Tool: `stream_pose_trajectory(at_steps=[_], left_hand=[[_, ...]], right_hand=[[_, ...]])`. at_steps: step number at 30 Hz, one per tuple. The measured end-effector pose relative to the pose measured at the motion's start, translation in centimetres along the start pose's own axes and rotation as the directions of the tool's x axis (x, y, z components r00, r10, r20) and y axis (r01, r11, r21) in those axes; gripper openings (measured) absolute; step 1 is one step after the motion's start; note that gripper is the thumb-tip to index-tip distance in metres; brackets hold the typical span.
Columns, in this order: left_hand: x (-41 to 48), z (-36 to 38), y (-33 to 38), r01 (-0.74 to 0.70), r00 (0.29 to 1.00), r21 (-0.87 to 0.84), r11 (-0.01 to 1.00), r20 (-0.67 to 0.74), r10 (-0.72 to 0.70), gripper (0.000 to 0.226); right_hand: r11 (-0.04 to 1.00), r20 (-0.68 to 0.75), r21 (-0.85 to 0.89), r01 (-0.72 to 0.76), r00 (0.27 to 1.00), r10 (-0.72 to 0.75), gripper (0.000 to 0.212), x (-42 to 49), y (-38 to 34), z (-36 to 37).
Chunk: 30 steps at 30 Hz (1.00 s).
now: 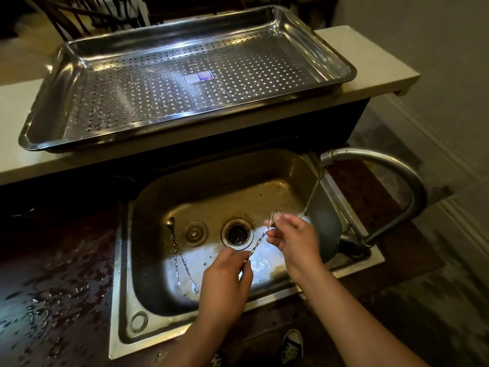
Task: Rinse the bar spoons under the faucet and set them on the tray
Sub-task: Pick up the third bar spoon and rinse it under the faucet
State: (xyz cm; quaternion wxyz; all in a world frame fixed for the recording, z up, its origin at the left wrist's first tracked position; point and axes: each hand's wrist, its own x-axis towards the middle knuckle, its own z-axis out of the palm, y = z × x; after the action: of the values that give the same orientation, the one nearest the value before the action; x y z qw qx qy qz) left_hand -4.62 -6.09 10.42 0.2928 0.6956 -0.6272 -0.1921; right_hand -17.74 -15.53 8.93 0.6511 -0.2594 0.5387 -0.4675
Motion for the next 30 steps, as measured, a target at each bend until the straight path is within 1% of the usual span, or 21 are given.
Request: stream_pose_trajectory(at_steps=[1,3,5,8,10,13,15,17,19,21,22,26,30], left_hand=[[0.0,0.1,0.1,0.003,1.0,-0.004,1.0,0.002,-0.003,0.015],[0.1,0.1,0.1,0.019,1.0,-0.03,0.999,-0.006,-0.019,0.014],[0.2,0.1,-0.1,0.028,1.0,-0.067,0.997,-0.01,-0.028,0.013],[0.3,0.1,-0.3,0.022,1.0,-0.086,0.996,0.008,-0.021,0.013],[0.3,0.2,-0.4,0.005,1.0,-0.081,0.997,0.011,-0.004,0.014],[0.3,0.3,-0.4,-0.017,1.0,-0.074,0.997,0.012,0.018,0.015],[0.1,0.4,-0.4,-0.034,0.999,-0.069,0.997,0.019,0.035,0.014],[0.0,0.5,-0.4,-0.041,0.999,-0.07,0.997,0.026,0.043,0.013],[0.2,0.7,-0.6,-0.021,0.999,-0.093,0.995,0.023,0.023,0.013],[0.6,1.0,-0.7,0.012,0.999,-0.12,0.993,0.038,-0.008,0.014],[0.8,1.1,-0.7,0.023,0.999,-0.133,0.991,0.05,-0.016,0.014],[1.9,1.8,0.0,0.055,0.997,-0.219,0.974,0.067,-0.042,0.014],[2.8,2.6,0.7,0.063,0.997,-0.255,0.965,0.069,-0.047,0.014]], right_hand=[[1.0,0.008,0.009,0.001,1.0,-0.001,0.005,-0.1,0.0,0.1],[1.0,0.047,-0.024,0.01,0.999,-0.009,0.017,-0.3,0.2,0.3],[0.999,0.061,-0.043,0.026,0.998,-0.023,0.022,-0.3,0.3,0.2],[0.997,0.009,-0.045,0.064,0.998,-0.064,0.023,0.5,-0.1,-0.3],[0.991,-0.016,-0.089,0.104,0.994,-0.105,0.022,1.0,-0.3,-0.4],[0.973,-0.064,-0.167,0.16,0.983,-0.173,0.012,1.3,0.2,-0.7],[0.965,-0.1,-0.196,0.176,0.975,-0.198,0.013,1.4,0.4,-1.0],[0.977,-0.109,-0.15,0.15,0.98,-0.167,0.012,1.4,0.6,-1.2],[0.994,-0.066,-0.067,0.091,0.993,-0.096,0.012,1.3,0.6,-1.4],[0.998,-0.033,-0.02,0.052,0.998,-0.053,0.025,1.4,0.3,-1.8],[0.999,-0.027,-0.013,0.048,0.998,-0.048,0.027,1.5,0.0,-2.1],[0.994,-0.031,0.061,0.089,0.996,-0.087,0.017,2.2,-1.4,-3.0],[0.987,-0.069,0.135,0.086,0.995,-0.078,0.021,2.2,-1.2,-3.3]])
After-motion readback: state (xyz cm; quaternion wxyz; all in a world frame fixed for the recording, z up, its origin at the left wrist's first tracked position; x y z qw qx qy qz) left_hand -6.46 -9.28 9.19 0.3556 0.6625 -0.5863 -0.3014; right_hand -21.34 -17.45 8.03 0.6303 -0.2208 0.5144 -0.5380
